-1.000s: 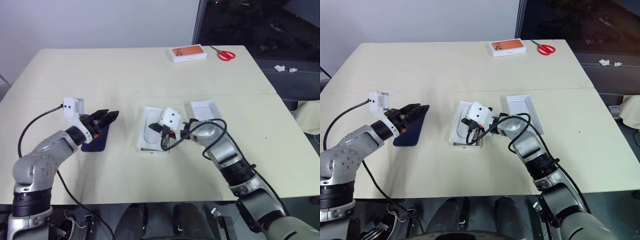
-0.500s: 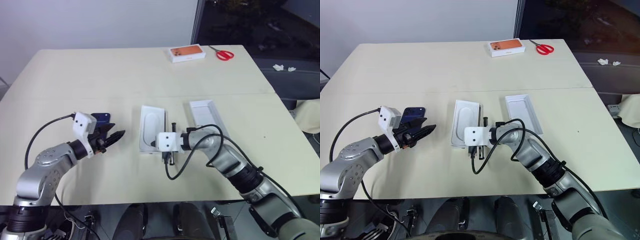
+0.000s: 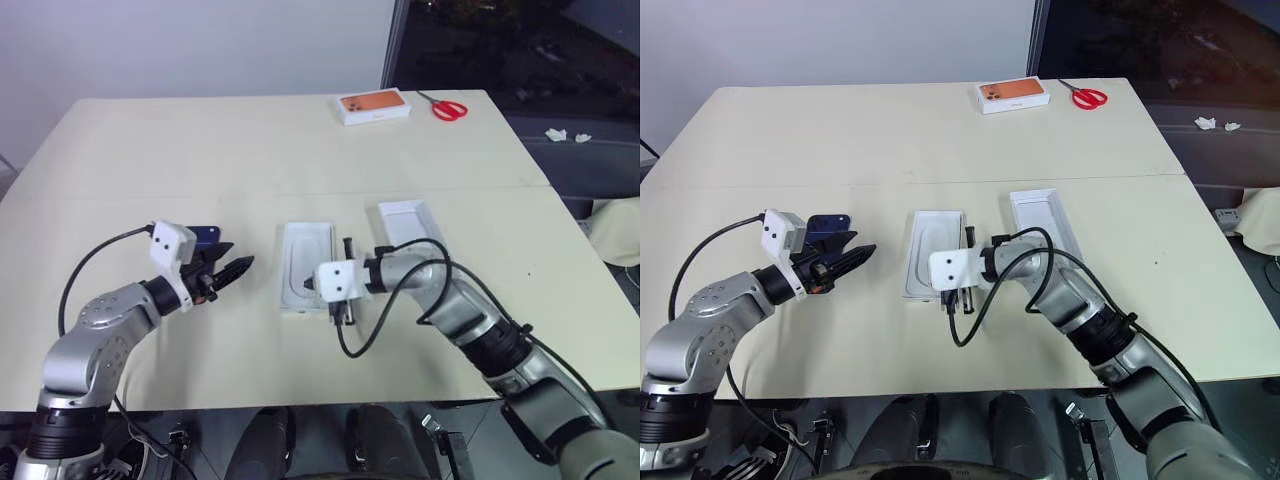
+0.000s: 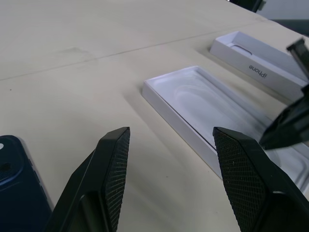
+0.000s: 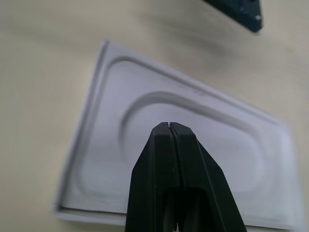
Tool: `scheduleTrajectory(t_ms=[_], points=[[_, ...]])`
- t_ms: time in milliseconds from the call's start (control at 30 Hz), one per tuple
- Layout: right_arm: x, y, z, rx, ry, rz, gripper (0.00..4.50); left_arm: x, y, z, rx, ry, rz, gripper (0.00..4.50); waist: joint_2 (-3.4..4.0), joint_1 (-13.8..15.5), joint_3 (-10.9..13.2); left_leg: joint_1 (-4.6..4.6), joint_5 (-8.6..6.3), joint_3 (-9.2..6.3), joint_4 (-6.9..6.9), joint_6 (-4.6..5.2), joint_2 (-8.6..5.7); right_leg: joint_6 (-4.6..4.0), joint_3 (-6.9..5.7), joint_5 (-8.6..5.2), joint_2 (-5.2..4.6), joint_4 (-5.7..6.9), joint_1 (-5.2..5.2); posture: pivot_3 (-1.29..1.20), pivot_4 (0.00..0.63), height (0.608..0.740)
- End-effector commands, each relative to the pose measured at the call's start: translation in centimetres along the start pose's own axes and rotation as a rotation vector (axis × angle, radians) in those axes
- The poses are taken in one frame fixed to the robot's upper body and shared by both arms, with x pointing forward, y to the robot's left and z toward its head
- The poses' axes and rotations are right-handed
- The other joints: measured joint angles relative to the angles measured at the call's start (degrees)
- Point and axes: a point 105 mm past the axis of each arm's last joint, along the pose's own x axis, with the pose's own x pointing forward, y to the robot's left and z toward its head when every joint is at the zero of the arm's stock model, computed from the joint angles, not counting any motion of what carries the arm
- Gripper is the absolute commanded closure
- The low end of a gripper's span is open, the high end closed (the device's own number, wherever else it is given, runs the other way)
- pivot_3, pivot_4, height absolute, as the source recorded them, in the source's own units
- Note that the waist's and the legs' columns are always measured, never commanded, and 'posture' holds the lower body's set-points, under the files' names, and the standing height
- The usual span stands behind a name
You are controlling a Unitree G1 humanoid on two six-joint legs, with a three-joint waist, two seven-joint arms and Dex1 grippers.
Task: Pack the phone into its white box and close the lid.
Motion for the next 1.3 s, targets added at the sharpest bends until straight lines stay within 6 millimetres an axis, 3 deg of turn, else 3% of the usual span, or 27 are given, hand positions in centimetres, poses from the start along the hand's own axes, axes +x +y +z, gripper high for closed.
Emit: scheduleTrajectory(t_ms=[33, 167, 300, 467, 667, 867, 967, 1100, 1167, 1233, 1300], points=[[-0.9, -0.7, -0.3, -0.038, 0.019, -0.006, 4.47, 0.1, 0.0, 1.0, 0.031, -0.031, 0.002, 1.61, 0.00, 0.1, 0.0, 0.00, 0.00, 0.00, 0.01, 0.00, 0.00, 0.00, 0.00, 0.00, 0.00, -0.01, 0.02, 0.00, 0.150, 0.740], [-0.9, -0.8, -0.8, -0.042, 0.032, -0.002, 4.47, 0.1, 0.1, 1.0, 0.027, -0.034, 0.004, 1.61, 0.00, 0.1, 0.0, 0.00, 0.00, 0.00, 0.02, 0.01, -0.02, 0.00, -0.01, 0.00, -0.02, -0.02, 0.04, 0.00, 0.150, 0.740], [0.4, -2.2, 1.0, -0.032, -0.040, -0.077, 4.47, 0.1, 0.2, 1.0, 0.022, -0.036, 0.010, 1.61, 0.00, -0.4, 0.0, 0.00, 0.00, 0.01, 0.00, 0.00, 0.03, 0.00, 0.02, 0.00, 0.03, 0.01, -0.02, 0.00, 0.150, 0.740], [1.9, -3.7, 0.8, -0.043, -0.016, -0.128, 4.47, 0.3, 0.2, 0.9, 0.022, -0.037, 0.012, 1.61, 0.00, 0.0, 0.0, 0.00, 0.02, 0.01, 0.03, -0.03, 0.06, 0.00, 0.01, 0.00, 0.07, 0.04, -0.02, 0.00, 0.150, 0.740], [3.1, -1.7, -1.8, -0.089, 0.087, -0.079, 4.47, 0.4, 0.0, 0.9, 0.020, -0.041, 0.011, 1.61, 0.00, 0.0, 0.0, 0.00, 0.02, 0.03, 0.04, -0.04, -0.04, 0.00, 0.00, 0.00, -0.03, 0.01, 0.01, 0.00, 0.150, 0.740], [2.8, -1.3, -2.7, -0.052, 0.107, -0.075, 4.47, 0.4, -0.1, 0.8, 0.019, -0.040, 0.012, 1.61, 0.00, -0.1, 0.0, 0.03, 0.02, 0.01, 0.02, -0.03, -0.02, 0.00, 0.00, 0.00, 0.01, 0.05, 0.01, 0.00, 0.150, 0.740], [2.8, -1.2, -1.9, -0.002, 0.054, -0.072, 4.47, 0.6, 0.0, 0.7, 0.017, -0.039, 0.016, 1.61, 0.00, -0.1, 0.0, 0.03, 0.02, 0.01, 0.03, -0.03, -0.02, 0.00, 0.00, 0.00, 0.01, 0.05, 0.02, 0.00, 0.150, 0.740], [2.7, -2.2, 0.6, 0.112, -0.081, -0.111, 4.47, 0.8, 0.1, 0.6, 0.016, -0.037, 0.020, 1.61, 0.00, -0.1, 0.0, 0.03, 0.02, 0.01, 0.04, -0.03, -0.02, 0.00, 0.00, 0.00, 0.01, 0.04, 0.03, 0.00, 0.150, 0.740], [1.8, -4.1, 2.2, 0.176, -0.168, -0.180, 4.47, 0.9, 0.1, 0.7, 0.010, -0.039, 0.020, 1.61, 0.01, -0.2, 0.0, 0.02, 0.02, 0.01, 0.03, -0.03, -0.02, 0.00, 0.00, 0.00, 0.01, 0.05, 0.01, 0.00, 0.150, 0.740], [0.9, -5.8, 2.2, 0.167, -0.166, -0.241, 4.47, 0.9, 0.3, 0.7, 0.016, -0.036, 0.027, 1.61, 0.01, -0.2, 0.0, 0.02, 0.02, 0.00, 0.02, -0.03, 0.00, 0.01, 0.01, 0.00, 0.02, 0.07, -0.02, 0.00, 0.150, 0.740], [0.6, -6.1, 1.6, 0.129, -0.126, -0.252, 4.47, 0.9, 0.3, 0.7, 0.013, -0.038, 0.028, 1.61, 0.01, -0.1, 0.0, 0.02, 0.02, 0.00, 0.02, -0.03, 0.00, 0.01, 0.01, 0.00, 0.03, 0.07, -0.01, 0.00, 0.150, 0.740]])
